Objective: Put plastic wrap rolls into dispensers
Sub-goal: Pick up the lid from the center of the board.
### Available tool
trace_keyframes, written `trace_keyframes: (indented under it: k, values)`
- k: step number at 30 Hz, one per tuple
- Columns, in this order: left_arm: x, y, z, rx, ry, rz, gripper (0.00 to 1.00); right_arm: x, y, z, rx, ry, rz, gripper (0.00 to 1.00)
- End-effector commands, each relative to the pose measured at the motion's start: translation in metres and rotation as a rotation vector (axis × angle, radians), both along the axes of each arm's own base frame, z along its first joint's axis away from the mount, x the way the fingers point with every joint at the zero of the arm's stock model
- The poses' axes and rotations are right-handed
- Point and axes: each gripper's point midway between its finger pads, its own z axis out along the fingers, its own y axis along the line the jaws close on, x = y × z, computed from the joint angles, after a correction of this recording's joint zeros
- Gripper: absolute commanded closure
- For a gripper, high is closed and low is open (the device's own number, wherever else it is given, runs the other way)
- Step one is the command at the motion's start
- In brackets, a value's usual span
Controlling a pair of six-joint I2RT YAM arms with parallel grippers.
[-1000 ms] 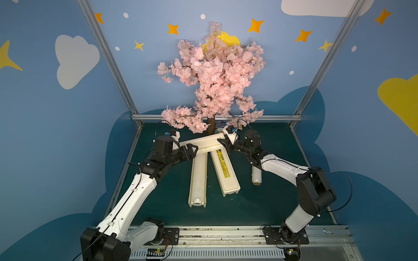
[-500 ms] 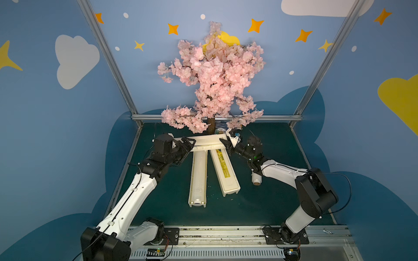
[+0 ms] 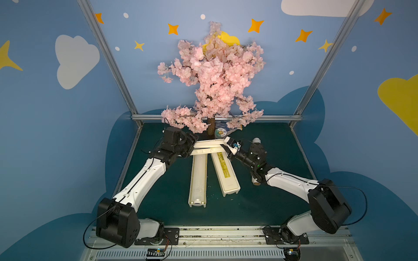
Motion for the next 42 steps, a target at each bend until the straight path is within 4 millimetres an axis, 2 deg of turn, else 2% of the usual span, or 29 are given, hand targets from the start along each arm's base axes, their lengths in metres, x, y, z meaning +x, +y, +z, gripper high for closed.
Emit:
trace_keyframes:
  k: [1, 4, 6, 8, 12, 16, 20, 24, 28, 31, 34, 37, 42]
  values:
    - [0.009, -0.008, 0.024, -0.01, -0.086, -0.043, 0.39, -0.017, 0.005, 0.012, -0.036, -0.113, 0.026, 0.79]
    - [0.008, -0.017, 0.022, -0.03, -0.085, -0.094, 0.47, -0.019, 0.006, 0.01, -0.06, -0.131, 0.024, 0.79]
    - [0.009, -0.02, 0.021, -0.035, -0.09, -0.11, 0.54, -0.02, 0.008, 0.01, -0.068, -0.134, 0.029, 0.75]
    - [0.01, -0.018, 0.018, -0.036, -0.088, -0.112, 0.62, -0.023, 0.01, 0.007, -0.083, -0.134, 0.04, 0.58]
    - [0.013, -0.012, 0.022, -0.038, -0.117, -0.129, 0.7, -0.025, 0.008, 0.001, -0.106, -0.134, 0.035, 0.3]
    - [0.013, -0.005, 0.024, -0.035, -0.132, -0.159, 0.74, -0.032, 0.005, -0.007, -0.143, -0.102, 0.043, 0.18]
    - [0.014, 0.002, 0.026, -0.043, -0.159, -0.206, 0.76, -0.048, 0.001, -0.011, -0.204, -0.062, 0.1, 0.14]
    - [0.014, 0.001, 0.027, -0.015, -0.191, -0.325, 0.79, -0.063, -0.008, -0.007, -0.209, 0.039, 0.131, 0.12]
    - [0.012, -0.002, 0.023, -0.011, -0.21, -0.465, 0.82, -0.093, -0.012, 0.0, -0.208, 0.11, 0.275, 0.11]
    - [0.009, -0.007, 0.019, -0.04, -0.218, -0.558, 0.83, -0.111, -0.011, -0.003, -0.22, 0.208, 0.375, 0.09]
    - [0.003, -0.015, 0.017, -0.04, -0.251, -0.653, 0.84, -0.106, -0.01, -0.013, -0.195, 0.391, 0.383, 0.09]
    - [-0.007, -0.017, 0.009, -0.018, -0.258, -0.718, 0.84, -0.094, -0.012, -0.012, -0.096, 0.585, 0.383, 0.09]
    - [-0.034, -0.023, -0.007, -0.051, -0.301, -0.811, 0.85, -0.057, -0.014, -0.024, 0.037, 0.857, 0.263, 0.09]
